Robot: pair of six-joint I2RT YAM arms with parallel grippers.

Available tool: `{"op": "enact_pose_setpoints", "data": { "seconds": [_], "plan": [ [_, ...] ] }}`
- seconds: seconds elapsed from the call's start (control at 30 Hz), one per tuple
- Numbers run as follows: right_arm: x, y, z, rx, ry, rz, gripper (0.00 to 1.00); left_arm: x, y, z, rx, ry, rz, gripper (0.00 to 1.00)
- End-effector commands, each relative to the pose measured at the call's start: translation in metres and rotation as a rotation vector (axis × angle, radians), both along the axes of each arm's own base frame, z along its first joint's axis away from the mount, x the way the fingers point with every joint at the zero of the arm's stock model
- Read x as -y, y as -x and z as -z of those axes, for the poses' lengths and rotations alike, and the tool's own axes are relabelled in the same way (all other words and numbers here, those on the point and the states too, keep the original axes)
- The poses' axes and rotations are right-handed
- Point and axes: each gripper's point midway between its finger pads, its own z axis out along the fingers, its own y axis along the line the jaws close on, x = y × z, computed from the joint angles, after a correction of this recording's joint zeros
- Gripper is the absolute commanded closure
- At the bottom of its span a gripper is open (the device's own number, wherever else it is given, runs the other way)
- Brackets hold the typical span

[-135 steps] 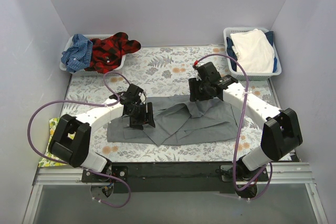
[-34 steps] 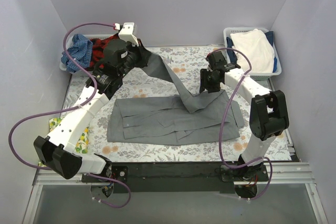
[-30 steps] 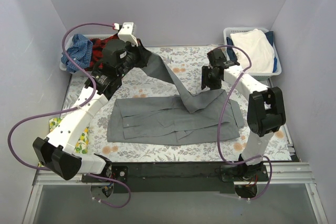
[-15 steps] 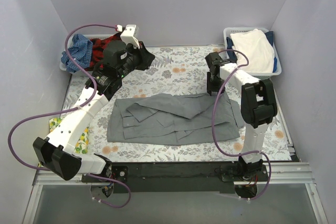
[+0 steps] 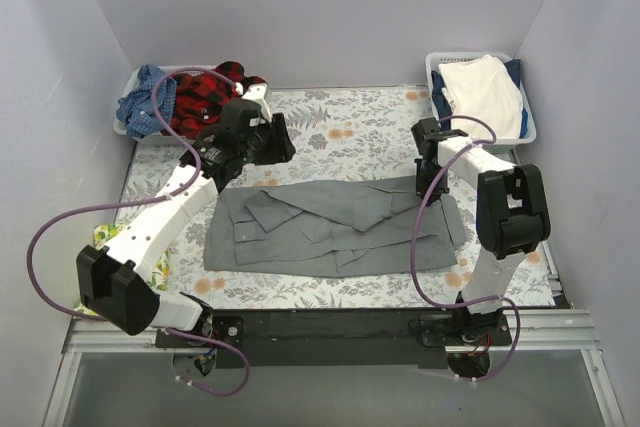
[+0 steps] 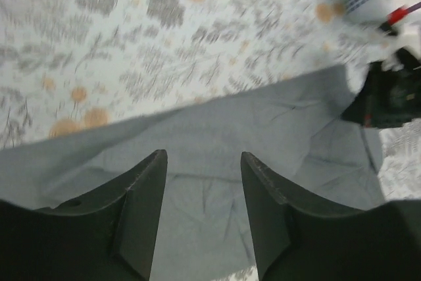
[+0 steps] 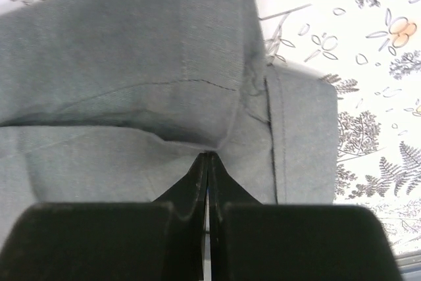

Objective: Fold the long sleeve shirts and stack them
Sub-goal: Fold the shirt

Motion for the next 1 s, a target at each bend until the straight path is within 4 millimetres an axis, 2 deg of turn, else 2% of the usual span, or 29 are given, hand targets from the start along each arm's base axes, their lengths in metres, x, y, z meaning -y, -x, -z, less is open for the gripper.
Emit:
{"op": "enact_pose_setpoints", "data": {
  "seconds": [0.0,0.03,0.13,0.23,0.37,0.5,0.6,0.97],
  "plan": [
    [0.009,0.005,-0.009,0.014,0.006,0.0,0.99,-0.023,0.037,0.096,-0.369,-0.154,-0.081,0.5],
    [0.009,0.005,-0.009,0.013,0.006,-0.001,0.99,-0.027,0.047,0.108,-0.432,-0.174,-0.1,0.5],
    [0.009,0.001,-0.012,0.027,-0.001,-0.011,0.99,-0.038,0.053,0.127,-0.512,-0.215,-0.176,0.43],
    [0.008,-0.002,-0.015,0.037,-0.009,-0.012,0.99,-0.049,0.052,0.136,-0.546,-0.251,-0.25,0.32],
    [0.004,-0.006,-0.019,0.053,-0.027,-0.015,0.99,-0.061,0.051,0.143,-0.583,-0.251,-0.348,0.3],
    [0.003,-0.011,-0.024,0.075,-0.043,-0.015,0.99,-0.084,0.051,0.156,-0.653,-0.238,-0.456,0.28],
    [-0.001,-0.015,-0.027,0.086,-0.055,-0.018,0.98,-0.094,0.051,0.166,-0.716,-0.184,-0.481,0.27],
    [-0.004,-0.018,-0.033,0.108,-0.077,-0.023,0.97,-0.096,0.024,0.191,-0.769,-0.103,-0.52,0.26]
  ]
}}
